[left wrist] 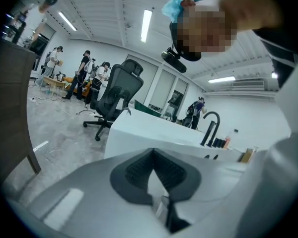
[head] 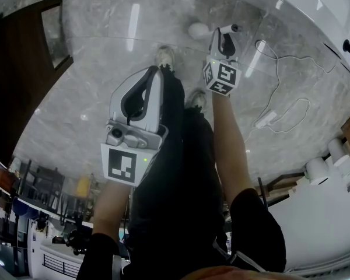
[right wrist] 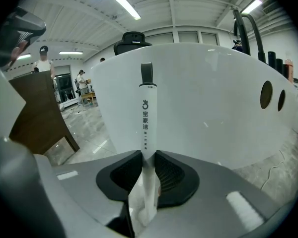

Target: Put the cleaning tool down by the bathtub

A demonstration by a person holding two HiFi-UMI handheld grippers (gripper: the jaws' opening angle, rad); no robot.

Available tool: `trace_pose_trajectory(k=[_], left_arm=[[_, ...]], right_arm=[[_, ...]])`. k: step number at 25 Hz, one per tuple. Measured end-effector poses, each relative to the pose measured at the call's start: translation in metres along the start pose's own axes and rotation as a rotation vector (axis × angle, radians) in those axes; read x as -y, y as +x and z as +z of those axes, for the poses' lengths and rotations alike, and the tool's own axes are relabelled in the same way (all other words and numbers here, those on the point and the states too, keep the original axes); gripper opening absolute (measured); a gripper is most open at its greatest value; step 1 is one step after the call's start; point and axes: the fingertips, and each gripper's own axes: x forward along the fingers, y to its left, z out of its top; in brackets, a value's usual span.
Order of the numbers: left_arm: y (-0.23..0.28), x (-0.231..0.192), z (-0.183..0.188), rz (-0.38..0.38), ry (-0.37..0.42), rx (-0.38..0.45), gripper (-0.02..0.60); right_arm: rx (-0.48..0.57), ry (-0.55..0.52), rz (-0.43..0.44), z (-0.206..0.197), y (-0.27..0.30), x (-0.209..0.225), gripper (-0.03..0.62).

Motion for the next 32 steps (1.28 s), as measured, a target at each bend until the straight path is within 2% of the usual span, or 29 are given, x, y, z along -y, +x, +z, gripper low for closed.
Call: trace_pose_trajectory(k=[32], left_arm=[[0.011,-0.022,-0.002,0.031,-0.033,-0.005,0.009]], right_arm=[[-0.059,0.027,-0.017,0.015,0.085,0.01,0.084]])
